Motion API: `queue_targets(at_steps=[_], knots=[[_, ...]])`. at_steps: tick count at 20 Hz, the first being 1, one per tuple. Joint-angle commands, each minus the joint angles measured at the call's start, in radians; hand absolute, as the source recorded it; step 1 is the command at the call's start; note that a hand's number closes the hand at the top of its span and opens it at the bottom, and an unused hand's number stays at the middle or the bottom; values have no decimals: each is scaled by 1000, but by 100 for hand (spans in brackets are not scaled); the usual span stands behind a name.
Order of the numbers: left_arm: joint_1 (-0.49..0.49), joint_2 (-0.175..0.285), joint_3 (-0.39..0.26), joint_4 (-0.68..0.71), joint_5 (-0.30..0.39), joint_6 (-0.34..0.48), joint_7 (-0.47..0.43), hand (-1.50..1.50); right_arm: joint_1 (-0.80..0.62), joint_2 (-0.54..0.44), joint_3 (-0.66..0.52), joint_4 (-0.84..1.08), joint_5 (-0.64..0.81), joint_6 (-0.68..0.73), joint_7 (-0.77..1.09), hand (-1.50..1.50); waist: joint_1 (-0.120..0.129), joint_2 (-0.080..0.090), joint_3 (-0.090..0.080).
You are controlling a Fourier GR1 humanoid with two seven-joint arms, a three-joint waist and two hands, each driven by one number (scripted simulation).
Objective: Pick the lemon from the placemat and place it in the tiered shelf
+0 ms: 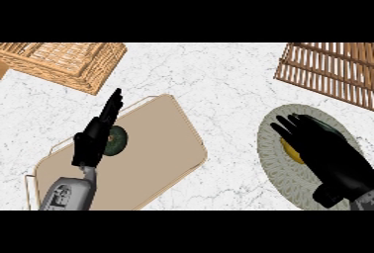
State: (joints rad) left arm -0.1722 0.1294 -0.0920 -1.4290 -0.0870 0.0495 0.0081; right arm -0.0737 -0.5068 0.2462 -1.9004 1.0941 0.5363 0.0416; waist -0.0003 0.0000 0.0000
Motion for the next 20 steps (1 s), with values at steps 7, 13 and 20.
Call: queue_targets(at_steps=[7,13,20], knots=[[11,-5,41,10,-6,-42,-8,0,-35,51,-51,151,101,-83,-102,-150,1,0,0],[-29,-37,45,38,-27,-36,1,0,-52,120,-27,104,155,0,-46,-150,-1,0,0],[41,-69,-4,-54,-75,-18,25,0,10,98,-78,230,179,-140,-168,-150,0,-1,0]])
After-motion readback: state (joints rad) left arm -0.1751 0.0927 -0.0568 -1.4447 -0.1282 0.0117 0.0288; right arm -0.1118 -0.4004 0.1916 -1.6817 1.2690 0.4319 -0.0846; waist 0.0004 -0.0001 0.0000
